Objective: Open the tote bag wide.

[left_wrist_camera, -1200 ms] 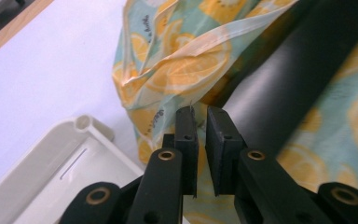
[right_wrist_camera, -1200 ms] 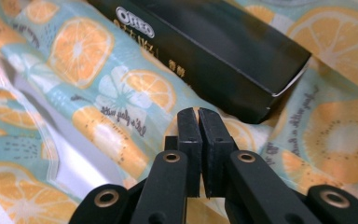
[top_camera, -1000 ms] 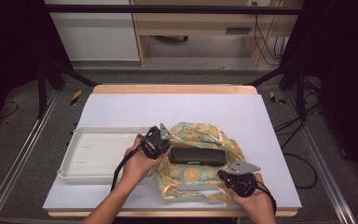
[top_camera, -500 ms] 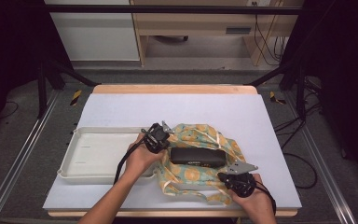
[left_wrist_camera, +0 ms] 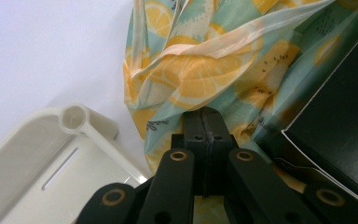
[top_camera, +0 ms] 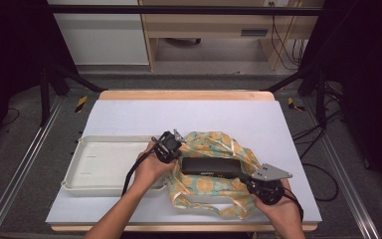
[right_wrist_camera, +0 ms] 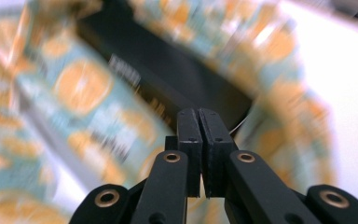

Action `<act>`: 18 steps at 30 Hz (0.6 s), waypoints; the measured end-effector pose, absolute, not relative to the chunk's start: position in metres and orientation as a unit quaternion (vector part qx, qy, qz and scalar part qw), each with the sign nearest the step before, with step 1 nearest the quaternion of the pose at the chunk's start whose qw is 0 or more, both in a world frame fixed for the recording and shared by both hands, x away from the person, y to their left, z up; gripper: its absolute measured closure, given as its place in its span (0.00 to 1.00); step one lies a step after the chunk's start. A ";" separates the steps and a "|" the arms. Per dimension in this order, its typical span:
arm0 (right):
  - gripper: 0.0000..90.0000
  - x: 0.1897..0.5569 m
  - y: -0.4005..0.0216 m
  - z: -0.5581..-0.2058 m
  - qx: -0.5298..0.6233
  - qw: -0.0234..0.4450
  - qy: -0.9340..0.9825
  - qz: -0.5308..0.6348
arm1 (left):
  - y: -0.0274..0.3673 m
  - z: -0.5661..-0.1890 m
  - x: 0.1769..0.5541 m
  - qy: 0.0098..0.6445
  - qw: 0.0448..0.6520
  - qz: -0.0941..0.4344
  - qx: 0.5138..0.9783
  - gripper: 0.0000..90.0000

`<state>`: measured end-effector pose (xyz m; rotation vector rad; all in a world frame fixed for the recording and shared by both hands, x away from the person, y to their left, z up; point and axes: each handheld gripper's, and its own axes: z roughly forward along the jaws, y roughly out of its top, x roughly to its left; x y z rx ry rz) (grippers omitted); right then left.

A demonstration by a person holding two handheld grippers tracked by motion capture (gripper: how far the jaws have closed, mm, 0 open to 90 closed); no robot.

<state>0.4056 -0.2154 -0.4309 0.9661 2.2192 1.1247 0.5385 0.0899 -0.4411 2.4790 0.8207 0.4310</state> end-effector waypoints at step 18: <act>1.00 0.482 -0.231 -0.453 0.412 0.235 0.789 0.391 | 0.087 -0.438 0.539 0.292 0.247 0.154 0.911 1.00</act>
